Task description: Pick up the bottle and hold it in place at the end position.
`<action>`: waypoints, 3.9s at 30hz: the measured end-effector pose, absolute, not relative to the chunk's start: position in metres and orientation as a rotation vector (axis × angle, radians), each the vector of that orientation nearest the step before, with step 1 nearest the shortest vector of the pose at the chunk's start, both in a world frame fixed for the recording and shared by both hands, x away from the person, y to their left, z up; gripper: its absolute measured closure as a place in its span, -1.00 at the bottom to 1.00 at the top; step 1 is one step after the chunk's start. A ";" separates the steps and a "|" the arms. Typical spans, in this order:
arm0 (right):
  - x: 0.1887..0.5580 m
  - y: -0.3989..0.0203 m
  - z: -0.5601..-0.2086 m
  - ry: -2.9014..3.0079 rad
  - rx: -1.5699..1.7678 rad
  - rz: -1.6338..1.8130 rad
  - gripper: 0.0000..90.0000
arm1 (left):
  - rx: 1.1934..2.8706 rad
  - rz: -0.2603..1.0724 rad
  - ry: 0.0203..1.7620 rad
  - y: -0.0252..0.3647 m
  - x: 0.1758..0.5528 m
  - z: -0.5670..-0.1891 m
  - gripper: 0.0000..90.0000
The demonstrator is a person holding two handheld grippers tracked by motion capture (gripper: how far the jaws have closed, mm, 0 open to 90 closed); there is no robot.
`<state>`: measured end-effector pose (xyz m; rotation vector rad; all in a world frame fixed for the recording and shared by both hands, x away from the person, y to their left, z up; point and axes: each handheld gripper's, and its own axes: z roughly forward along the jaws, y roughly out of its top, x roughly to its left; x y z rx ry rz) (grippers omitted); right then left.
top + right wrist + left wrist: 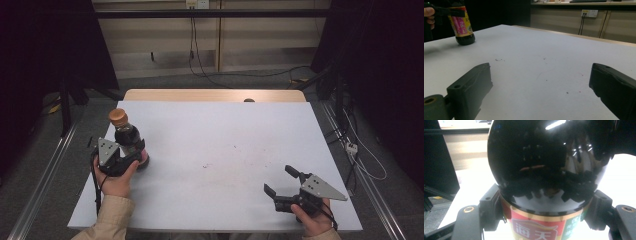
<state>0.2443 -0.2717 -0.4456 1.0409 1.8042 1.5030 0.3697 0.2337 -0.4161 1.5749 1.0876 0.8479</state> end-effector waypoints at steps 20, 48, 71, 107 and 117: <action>0.244 -0.273 -0.444 1.791 1.033 1.510 -0.91 | 1.633 0.751 0.970 0.210 0.382 -0.406 -0.31; 0.242 -0.273 -0.443 1.782 1.034 1.508 -0.91 | 1.671 0.649 0.835 0.156 0.410 -0.399 -0.31; 0.241 -0.276 -0.443 1.772 1.040 1.508 -0.91 | 1.689 0.578 0.785 0.119 0.425 -0.398 -0.31; 0.241 -0.281 -0.444 1.763 1.058 1.504 -0.91 | 1.738 0.482 0.676 0.045 0.442 -0.409 -0.32; 0.240 -0.281 -0.444 1.761 1.060 1.501 -0.91 | 1.759 0.483 0.649 0.035 0.441 -0.412 -0.32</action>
